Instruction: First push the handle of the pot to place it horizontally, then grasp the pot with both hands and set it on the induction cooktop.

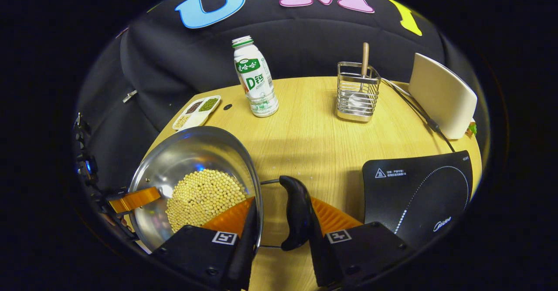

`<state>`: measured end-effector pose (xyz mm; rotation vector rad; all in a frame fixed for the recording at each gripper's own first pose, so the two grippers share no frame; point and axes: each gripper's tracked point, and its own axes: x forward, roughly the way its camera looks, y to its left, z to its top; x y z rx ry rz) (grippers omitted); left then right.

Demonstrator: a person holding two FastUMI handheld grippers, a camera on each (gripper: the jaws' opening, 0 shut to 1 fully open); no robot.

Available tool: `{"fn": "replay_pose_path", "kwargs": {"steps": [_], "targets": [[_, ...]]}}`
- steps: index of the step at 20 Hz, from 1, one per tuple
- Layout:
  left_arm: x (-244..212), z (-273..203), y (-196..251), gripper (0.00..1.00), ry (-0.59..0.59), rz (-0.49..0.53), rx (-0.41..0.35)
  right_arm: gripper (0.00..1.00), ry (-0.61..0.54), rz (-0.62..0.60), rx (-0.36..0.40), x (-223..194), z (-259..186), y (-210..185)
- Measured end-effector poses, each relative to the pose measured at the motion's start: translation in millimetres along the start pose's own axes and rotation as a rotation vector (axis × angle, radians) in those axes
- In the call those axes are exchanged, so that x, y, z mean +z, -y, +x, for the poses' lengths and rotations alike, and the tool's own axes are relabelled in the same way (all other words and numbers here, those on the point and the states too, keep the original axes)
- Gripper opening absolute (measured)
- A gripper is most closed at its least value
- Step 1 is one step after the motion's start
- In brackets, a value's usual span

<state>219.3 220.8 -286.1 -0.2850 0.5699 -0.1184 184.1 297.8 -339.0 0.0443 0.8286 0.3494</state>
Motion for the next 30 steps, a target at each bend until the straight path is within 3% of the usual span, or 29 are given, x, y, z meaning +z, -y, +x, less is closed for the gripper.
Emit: {"fn": "replay_pose_path", "kwargs": {"steps": [1,2,5,6,10,11,12,22,30], "targets": [[0,0,0,0.64,-0.001,0.001,0.002,0.52,-0.003,0.0,-0.002,0,3,-1],[-1,1,0,0.63,-0.005,0.006,0.008,0.56,-0.006,-0.009,-0.005,-4,1,-2],[0,-6,-1,0.61,-0.013,0.001,0.018,0.56,0.019,-0.02,-0.008,2,-9,-5],[-1,-11,-2,0.61,-0.011,0.003,0.021,0.52,0.027,-0.029,-0.006,4,-15,-6],[-1,-32,15,0.61,-0.031,0.001,0.024,0.56,0.026,-0.028,-0.013,9,-43,-1],[-1,-38,21,0.61,-0.039,-0.001,0.019,0.51,0.025,-0.03,-0.018,10,-52,2],[-2,-43,29,0.61,-0.045,-0.001,0.013,0.56,0.028,-0.029,-0.023,12,-60,5],[4,-78,114,0.61,-0.057,0.043,-0.051,0.55,0.072,0.033,-0.075,16,-147,58],[7,-83,171,0.61,-0.057,0.081,-0.093,0.55,0.109,0.06,-0.111,21,-190,101]]}}
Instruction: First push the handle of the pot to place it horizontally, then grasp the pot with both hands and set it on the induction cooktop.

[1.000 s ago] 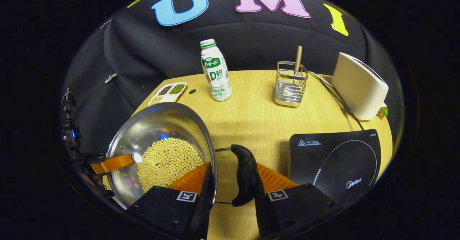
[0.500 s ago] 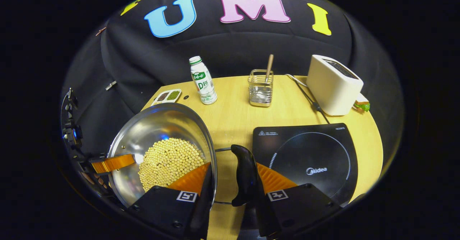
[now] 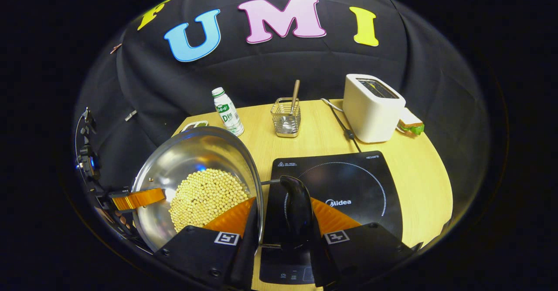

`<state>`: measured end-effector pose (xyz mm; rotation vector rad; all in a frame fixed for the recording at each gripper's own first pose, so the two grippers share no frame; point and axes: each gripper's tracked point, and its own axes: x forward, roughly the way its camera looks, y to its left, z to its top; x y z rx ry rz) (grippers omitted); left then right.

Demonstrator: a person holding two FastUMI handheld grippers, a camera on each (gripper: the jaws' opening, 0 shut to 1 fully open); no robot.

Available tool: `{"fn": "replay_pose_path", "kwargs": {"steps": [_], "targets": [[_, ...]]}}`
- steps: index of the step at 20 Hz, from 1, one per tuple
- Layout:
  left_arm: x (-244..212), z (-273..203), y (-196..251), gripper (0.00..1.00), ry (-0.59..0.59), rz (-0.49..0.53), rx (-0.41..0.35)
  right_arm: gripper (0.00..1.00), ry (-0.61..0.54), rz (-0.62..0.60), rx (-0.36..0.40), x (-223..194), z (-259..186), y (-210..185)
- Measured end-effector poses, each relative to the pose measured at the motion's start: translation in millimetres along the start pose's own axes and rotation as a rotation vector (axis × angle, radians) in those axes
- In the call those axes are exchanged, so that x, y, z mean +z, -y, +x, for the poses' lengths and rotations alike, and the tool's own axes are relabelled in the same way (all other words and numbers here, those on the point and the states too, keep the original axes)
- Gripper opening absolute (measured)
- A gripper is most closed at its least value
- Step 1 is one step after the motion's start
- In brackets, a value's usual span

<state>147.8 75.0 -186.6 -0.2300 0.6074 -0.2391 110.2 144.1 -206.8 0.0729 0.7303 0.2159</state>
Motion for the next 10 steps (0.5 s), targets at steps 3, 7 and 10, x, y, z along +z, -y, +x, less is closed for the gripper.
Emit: {"fn": "replay_pose_path", "kwargs": {"steps": [3,7,10], "targets": [[3,4,17,0.61,-0.004,0.013,-0.011,0.55,0.003,0.017,-0.009,2,-8,16],[8,10,41,0.61,-0.006,0.033,-0.024,0.55,0.013,0.032,-0.024,8,-16,39],[11,18,58,0.61,-0.009,0.047,-0.035,0.55,0.018,0.045,-0.036,12,-19,56]]}}
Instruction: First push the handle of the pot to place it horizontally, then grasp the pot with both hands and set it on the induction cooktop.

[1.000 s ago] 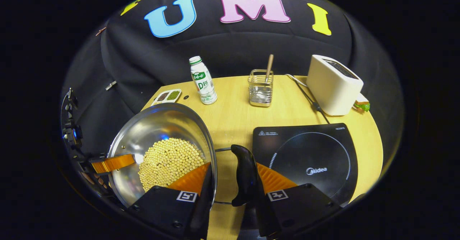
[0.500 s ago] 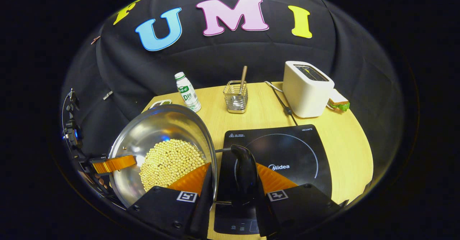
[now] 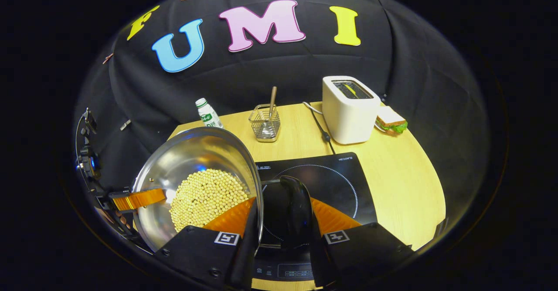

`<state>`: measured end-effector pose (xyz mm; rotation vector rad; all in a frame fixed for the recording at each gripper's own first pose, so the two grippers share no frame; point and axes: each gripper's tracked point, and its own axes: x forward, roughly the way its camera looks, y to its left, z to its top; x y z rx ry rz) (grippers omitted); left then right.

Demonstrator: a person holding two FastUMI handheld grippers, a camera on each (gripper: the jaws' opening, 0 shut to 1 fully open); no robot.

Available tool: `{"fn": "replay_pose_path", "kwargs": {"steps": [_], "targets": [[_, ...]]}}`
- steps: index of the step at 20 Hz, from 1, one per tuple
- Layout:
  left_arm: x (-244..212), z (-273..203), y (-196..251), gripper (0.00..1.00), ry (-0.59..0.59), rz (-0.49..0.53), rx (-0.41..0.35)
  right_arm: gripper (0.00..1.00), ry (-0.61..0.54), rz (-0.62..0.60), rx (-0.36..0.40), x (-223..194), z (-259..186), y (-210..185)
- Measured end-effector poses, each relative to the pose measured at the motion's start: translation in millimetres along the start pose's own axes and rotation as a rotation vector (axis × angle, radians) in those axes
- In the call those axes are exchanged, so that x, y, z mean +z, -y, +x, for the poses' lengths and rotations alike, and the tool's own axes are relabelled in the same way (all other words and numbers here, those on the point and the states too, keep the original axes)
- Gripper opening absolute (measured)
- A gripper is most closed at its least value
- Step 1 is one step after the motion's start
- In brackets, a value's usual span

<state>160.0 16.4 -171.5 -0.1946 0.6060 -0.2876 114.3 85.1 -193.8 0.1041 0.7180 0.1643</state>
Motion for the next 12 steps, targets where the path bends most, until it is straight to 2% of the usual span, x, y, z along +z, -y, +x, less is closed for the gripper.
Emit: {"fn": "replay_pose_path", "kwargs": {"steps": [12], "targets": [[-2,43,70,0.61,-0.001,0.025,-0.011,0.55,-0.005,0.039,-0.024,7,0,81]]}}
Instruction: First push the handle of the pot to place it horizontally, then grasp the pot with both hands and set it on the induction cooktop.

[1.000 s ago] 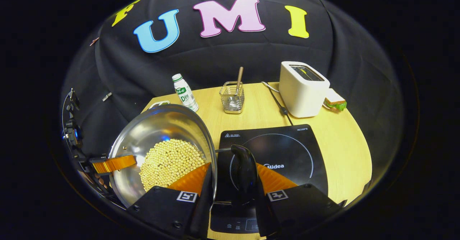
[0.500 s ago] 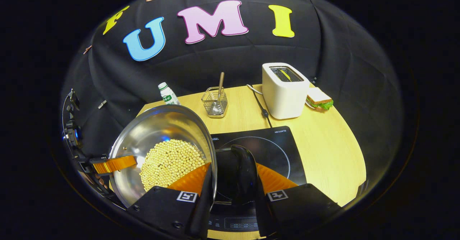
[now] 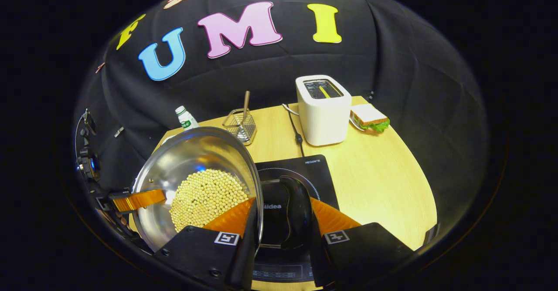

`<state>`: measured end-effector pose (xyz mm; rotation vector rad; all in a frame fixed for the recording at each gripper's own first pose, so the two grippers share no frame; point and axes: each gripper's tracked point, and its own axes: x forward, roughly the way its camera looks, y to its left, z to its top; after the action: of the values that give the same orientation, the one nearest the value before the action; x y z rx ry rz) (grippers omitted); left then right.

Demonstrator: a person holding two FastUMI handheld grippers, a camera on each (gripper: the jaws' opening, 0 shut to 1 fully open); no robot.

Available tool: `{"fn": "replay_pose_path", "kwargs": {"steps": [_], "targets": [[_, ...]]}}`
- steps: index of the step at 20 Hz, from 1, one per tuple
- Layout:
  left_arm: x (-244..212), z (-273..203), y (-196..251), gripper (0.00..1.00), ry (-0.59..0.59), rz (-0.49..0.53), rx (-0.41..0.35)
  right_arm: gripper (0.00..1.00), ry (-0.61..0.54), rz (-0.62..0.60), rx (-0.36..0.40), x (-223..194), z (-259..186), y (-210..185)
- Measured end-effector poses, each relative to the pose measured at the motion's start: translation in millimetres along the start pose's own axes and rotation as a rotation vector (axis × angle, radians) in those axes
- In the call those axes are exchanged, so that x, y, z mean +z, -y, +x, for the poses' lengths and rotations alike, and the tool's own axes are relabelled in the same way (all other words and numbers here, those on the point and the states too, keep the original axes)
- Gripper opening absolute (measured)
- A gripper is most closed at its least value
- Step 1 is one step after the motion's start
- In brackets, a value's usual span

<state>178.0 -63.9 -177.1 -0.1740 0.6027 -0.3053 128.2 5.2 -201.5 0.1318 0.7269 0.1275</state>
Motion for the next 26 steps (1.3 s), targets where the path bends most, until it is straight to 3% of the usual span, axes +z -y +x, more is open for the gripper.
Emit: {"fn": "replay_pose_path", "kwargs": {"steps": [10,17,18,21,22,26], "targets": [[-18,67,53,0.61,-0.021,-0.015,-0.004,0.56,-0.046,0.006,-0.033,-2,34,79],[-25,96,46,0.61,-0.027,-0.032,0.029,0.55,-0.084,0.005,-0.017,-11,66,88],[-29,97,44,0.61,-0.04,-0.034,0.033,0.51,-0.092,0.0,-0.014,-14,70,88],[-23,98,43,0.61,-0.019,-0.028,0.039,0.56,-0.1,0.026,0.003,-16,75,88],[-24,97,43,0.61,-0.019,-0.04,0.039,0.51,-0.089,0.033,0.007,-14,75,88],[-26,97,42,0.61,-0.03,-0.05,0.045,0.57,-0.095,0.021,0.006,-14,76,88]]}}
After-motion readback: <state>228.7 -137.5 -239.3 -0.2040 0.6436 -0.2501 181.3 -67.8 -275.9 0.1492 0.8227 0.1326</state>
